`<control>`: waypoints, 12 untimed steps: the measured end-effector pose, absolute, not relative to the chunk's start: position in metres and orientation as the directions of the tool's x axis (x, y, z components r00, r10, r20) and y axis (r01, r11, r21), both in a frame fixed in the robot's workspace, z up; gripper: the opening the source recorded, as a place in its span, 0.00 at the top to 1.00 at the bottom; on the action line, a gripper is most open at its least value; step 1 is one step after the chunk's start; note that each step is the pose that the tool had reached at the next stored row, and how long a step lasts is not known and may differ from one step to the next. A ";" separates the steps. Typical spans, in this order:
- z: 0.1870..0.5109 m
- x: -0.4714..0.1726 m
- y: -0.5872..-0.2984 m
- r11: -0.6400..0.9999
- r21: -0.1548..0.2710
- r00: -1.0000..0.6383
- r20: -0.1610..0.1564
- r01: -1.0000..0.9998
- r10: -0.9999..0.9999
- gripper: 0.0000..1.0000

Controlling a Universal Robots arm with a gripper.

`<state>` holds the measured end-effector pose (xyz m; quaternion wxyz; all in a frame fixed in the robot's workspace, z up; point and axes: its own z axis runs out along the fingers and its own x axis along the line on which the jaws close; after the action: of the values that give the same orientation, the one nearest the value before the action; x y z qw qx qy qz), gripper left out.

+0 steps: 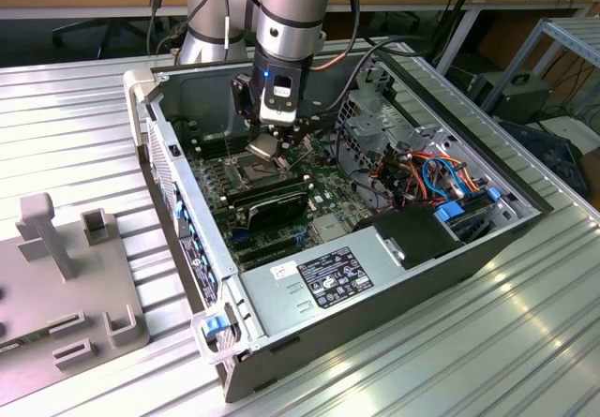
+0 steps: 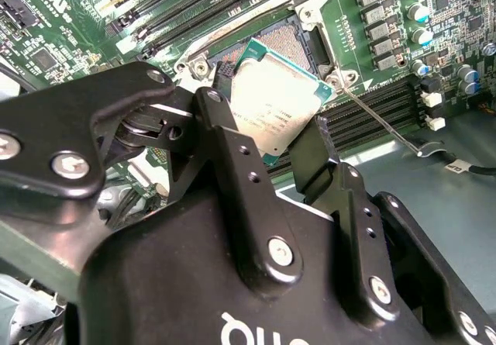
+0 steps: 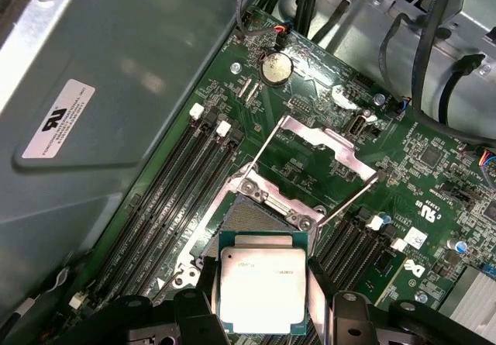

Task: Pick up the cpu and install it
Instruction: 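Place the cpu into insertion slot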

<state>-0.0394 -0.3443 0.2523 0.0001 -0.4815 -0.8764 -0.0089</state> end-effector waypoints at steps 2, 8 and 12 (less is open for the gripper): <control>0.252 -0.039 -0.344 0.536 0.015 -0.536 0.009 0.844 0.844 0.45; 0.252 -0.039 -0.344 0.524 0.015 -0.524 0.009 0.851 0.851 0.45; 0.252 -0.039 -0.344 0.449 0.015 -0.449 0.009 0.893 0.893 0.45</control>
<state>-0.0394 -0.3443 0.2517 -0.0003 -0.5247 -0.8512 -0.0089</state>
